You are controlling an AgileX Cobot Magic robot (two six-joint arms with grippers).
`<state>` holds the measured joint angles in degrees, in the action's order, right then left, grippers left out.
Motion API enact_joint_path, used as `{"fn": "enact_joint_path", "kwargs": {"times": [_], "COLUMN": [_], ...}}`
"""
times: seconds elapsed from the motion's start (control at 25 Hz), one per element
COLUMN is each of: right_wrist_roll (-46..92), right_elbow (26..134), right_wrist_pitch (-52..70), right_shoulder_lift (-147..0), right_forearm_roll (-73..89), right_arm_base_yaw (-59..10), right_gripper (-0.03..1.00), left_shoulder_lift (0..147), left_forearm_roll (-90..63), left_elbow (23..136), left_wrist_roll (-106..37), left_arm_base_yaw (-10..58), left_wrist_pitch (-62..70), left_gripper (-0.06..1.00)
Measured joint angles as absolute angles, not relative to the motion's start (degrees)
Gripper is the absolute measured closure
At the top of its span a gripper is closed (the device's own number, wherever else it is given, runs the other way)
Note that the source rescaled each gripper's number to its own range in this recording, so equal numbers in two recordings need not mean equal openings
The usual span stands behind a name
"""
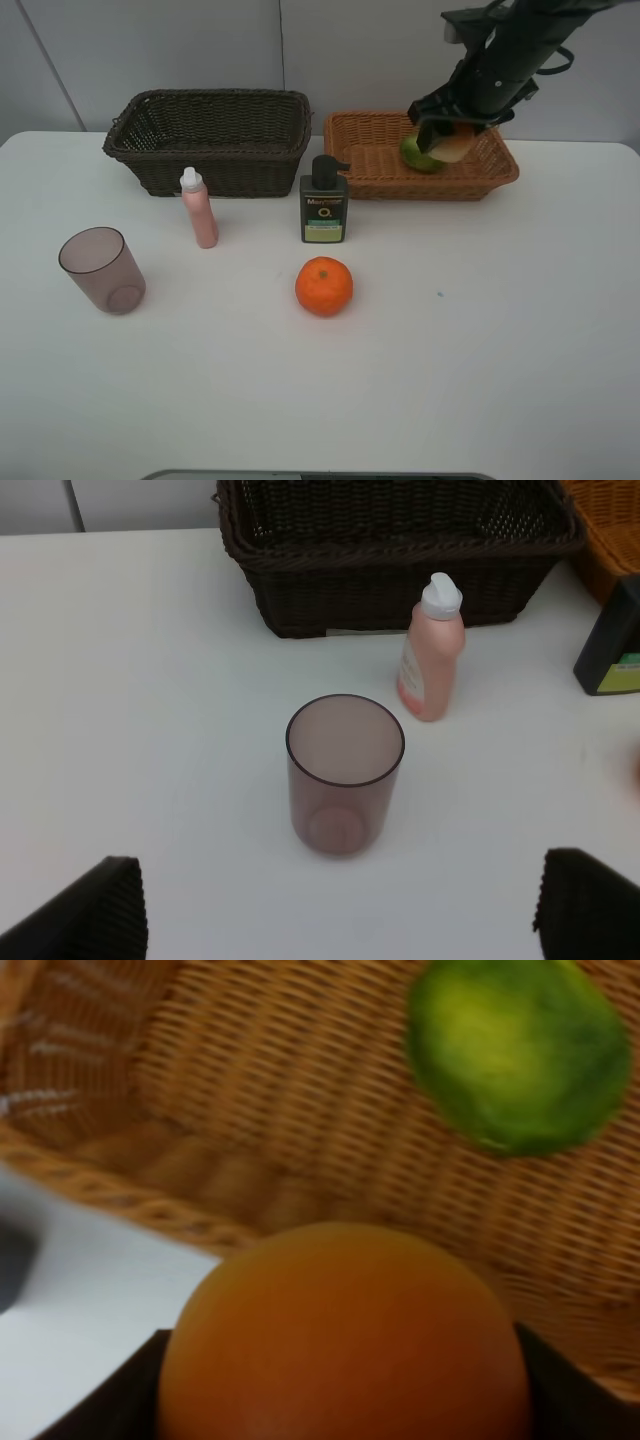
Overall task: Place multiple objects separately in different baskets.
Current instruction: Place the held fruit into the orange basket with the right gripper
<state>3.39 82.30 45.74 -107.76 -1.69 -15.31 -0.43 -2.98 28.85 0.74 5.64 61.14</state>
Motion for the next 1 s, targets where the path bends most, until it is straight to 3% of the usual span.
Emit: {"fn": "enact_joint_path", "kwargs": {"times": [0.32,1.0], "right_wrist_roll": [-7.42,-8.34], "right_elbow": [86.76,88.01], "right_wrist_pitch": [45.17,35.66], "right_shoulder_lift": [-113.2,-119.82], "right_forearm_roll": [-8.94,-10.52], "right_arm_base_yaw": [-11.61,-10.19], "right_gripper": [0.6,0.6], "left_shoulder_lift": [-0.43,-0.43], "left_forearm_roll": [-2.98,-2.98], "left_elbow": [28.85,28.85], "left_wrist_roll": [0.74,0.74], "left_arm_base_yaw": [5.64,5.64], "left_wrist_pitch": [61.14,61.14], "left_gripper": [-0.06,-0.06]}}
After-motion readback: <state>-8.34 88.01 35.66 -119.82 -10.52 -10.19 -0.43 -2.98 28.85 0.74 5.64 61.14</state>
